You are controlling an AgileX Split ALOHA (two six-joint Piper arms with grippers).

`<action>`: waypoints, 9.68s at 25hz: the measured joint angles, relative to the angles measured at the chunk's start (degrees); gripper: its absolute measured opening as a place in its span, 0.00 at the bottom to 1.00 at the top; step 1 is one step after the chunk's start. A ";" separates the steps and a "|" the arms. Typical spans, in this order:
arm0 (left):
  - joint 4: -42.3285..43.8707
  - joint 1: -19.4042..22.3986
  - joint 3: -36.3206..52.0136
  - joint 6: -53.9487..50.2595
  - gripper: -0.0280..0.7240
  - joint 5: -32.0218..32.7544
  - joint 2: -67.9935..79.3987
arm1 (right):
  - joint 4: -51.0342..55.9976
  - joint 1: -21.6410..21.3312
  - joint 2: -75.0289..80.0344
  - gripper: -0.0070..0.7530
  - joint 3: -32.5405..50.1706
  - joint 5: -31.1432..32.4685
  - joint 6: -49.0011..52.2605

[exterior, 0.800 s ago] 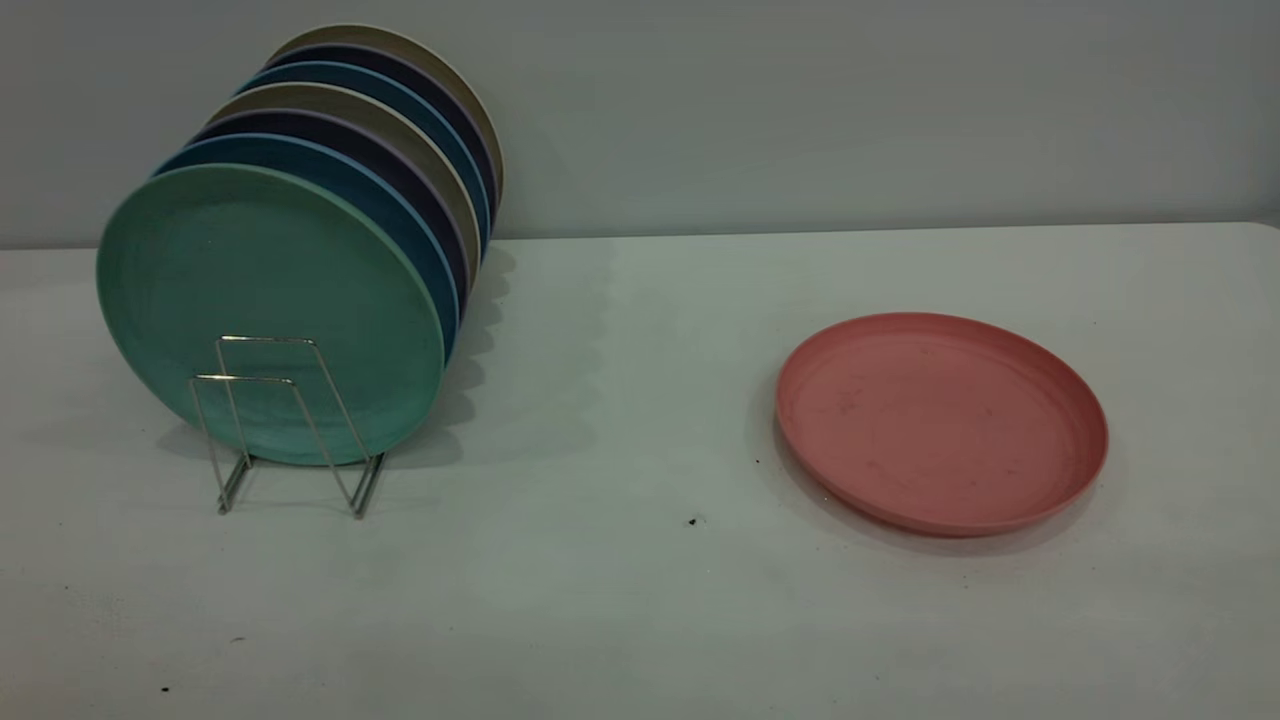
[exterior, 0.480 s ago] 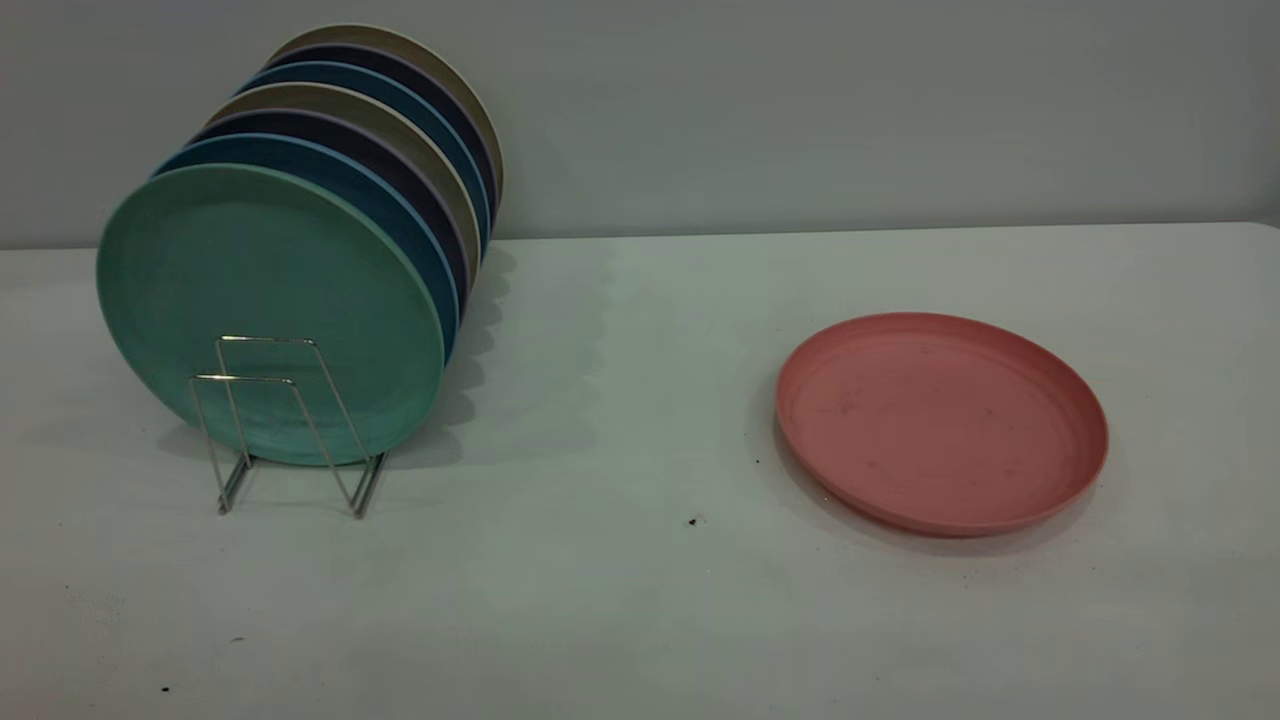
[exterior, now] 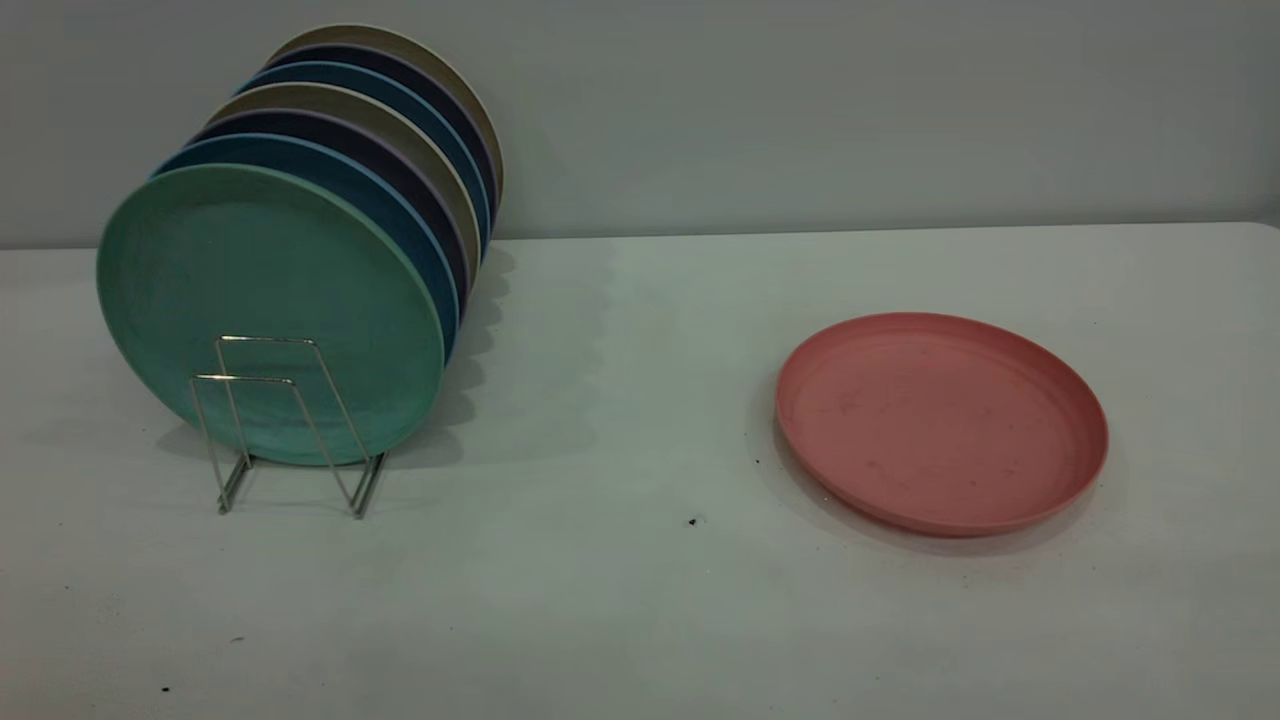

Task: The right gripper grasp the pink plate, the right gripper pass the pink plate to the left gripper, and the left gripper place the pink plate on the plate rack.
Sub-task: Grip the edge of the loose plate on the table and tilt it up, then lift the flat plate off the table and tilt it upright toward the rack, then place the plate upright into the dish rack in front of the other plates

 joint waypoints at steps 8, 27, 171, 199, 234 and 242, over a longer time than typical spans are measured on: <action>0.00 0.00 0.00 0.06 0.81 0.00 0.00 | 0.00 0.00 0.00 0.54 0.00 0.00 0.00; 2.16 0.00 -7.10 -7.82 0.83 -3.60 10.17 | 0.11 0.00 8.35 0.56 -2.25 -4.67 -0.32; -43.89 -15.03 -35.92 52.45 0.11 -44.74 97.64 | 84.86 -7.66 127.48 0.65 -46.25 1.02 -71.37; -12.33 -3.99 -35.92 84.27 0.11 -36.42 83.66 | 79.30 -9.52 122.69 0.64 -46.25 1.39 -65.50; -28.64 -3.99 -35.59 107.98 0.11 -44.10 93.35 | 79.30 -9.52 122.64 0.63 -46.25 1.39 -65.62; -28.87 -3.99 -33.62 107.98 0.13 -45.63 95.41 | 79.30 -9.52 122.64 0.63 -46.25 1.39 -65.88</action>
